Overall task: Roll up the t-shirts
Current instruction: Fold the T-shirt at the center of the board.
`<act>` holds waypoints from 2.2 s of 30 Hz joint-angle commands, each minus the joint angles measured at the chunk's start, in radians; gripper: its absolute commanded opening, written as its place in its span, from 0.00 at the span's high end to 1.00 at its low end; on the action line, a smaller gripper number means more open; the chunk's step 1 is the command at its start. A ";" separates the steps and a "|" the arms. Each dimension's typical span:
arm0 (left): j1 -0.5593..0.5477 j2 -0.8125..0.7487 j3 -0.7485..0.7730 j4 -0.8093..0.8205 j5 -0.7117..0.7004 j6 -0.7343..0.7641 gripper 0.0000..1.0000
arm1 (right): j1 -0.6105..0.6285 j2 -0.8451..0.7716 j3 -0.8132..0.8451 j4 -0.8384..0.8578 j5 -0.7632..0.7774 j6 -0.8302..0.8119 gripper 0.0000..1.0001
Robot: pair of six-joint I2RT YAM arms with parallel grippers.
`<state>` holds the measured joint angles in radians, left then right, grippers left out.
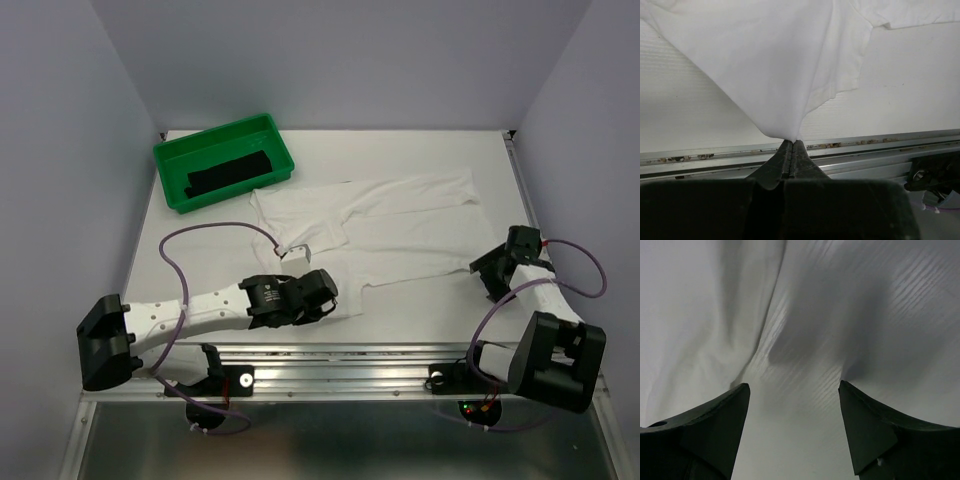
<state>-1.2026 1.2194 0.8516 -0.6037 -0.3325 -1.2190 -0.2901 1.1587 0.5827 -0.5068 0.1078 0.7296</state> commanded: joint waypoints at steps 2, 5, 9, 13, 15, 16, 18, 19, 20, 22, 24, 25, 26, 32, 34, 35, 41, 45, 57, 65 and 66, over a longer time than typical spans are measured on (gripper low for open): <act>0.001 -0.050 0.021 -0.031 -0.065 0.055 1.00 | -0.052 0.045 0.040 0.083 0.009 -0.033 0.26; 0.001 -0.057 0.024 -0.031 -0.074 0.073 1.00 | -0.084 0.079 0.045 0.137 0.009 -0.045 0.34; 0.001 -0.063 0.037 -0.034 -0.083 0.091 1.00 | -0.124 0.157 0.060 0.194 0.004 -0.048 0.41; 0.001 -0.077 0.040 -0.042 -0.100 0.092 1.00 | -0.135 0.235 0.072 0.261 0.003 -0.044 0.47; 0.002 -0.083 0.037 -0.044 -0.100 0.088 1.00 | -0.135 0.254 0.071 0.286 -0.006 -0.042 0.48; 0.003 -0.086 0.033 -0.045 -0.102 0.085 1.00 | -0.135 0.277 0.078 0.300 -0.017 -0.041 0.48; 0.003 -0.092 0.030 -0.045 -0.100 0.082 1.00 | -0.135 0.294 0.083 0.315 -0.043 -0.033 0.49; 0.003 -0.095 0.027 -0.045 -0.100 0.082 1.00 | -0.135 0.300 0.085 0.323 -0.052 -0.032 0.50; 0.003 -0.100 0.024 -0.045 -0.102 0.081 1.00 | -0.135 0.305 0.085 0.339 -0.065 -0.030 0.51; 0.003 -0.103 0.023 -0.045 -0.103 0.078 1.00 | -0.135 0.311 0.083 0.358 -0.094 -0.029 0.54; 0.003 -0.101 0.024 -0.045 -0.105 0.078 1.00 | -0.135 0.332 0.086 0.367 -0.099 -0.030 0.61; 0.003 -0.103 0.024 -0.047 -0.106 0.078 1.00 | -0.135 0.340 0.088 0.369 -0.100 -0.032 0.65; 0.005 -0.103 0.026 -0.048 -0.106 0.078 1.00 | -0.135 0.349 0.089 0.375 -0.132 -0.038 0.75; 0.005 -0.113 0.049 -0.090 -0.114 0.070 1.00 | -0.135 0.285 0.086 0.321 -0.109 -0.055 0.99; 0.005 -0.123 0.053 -0.107 -0.117 0.062 1.00 | -0.135 0.222 0.077 0.300 -0.071 -0.065 0.99; 0.005 -0.133 0.055 -0.111 -0.117 0.059 1.00 | -0.135 0.204 0.071 0.283 -0.068 -0.068 0.99; 0.003 -0.159 0.047 -0.117 -0.100 0.036 1.00 | -0.135 0.102 0.025 0.223 -0.066 -0.101 0.99; 0.003 -0.161 0.040 -0.122 -0.082 0.021 1.00 | -0.135 0.056 0.002 0.185 -0.065 -0.105 0.99; 0.083 -0.156 0.182 -0.139 -0.111 0.065 1.00 | -0.135 -0.005 0.081 0.123 -0.076 -0.116 0.99; 0.340 -0.063 0.305 -0.051 -0.076 0.309 1.00 | -0.135 0.079 0.181 0.145 -0.099 -0.104 0.99; 0.341 -0.052 0.316 -0.051 -0.076 0.326 1.00 | -0.135 0.088 0.190 0.146 -0.099 -0.104 0.99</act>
<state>-0.9062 1.1297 1.0988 -0.6922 -0.3851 -1.0267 -0.4187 1.2171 0.7013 -0.3817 0.0143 0.6323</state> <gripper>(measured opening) 0.018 0.020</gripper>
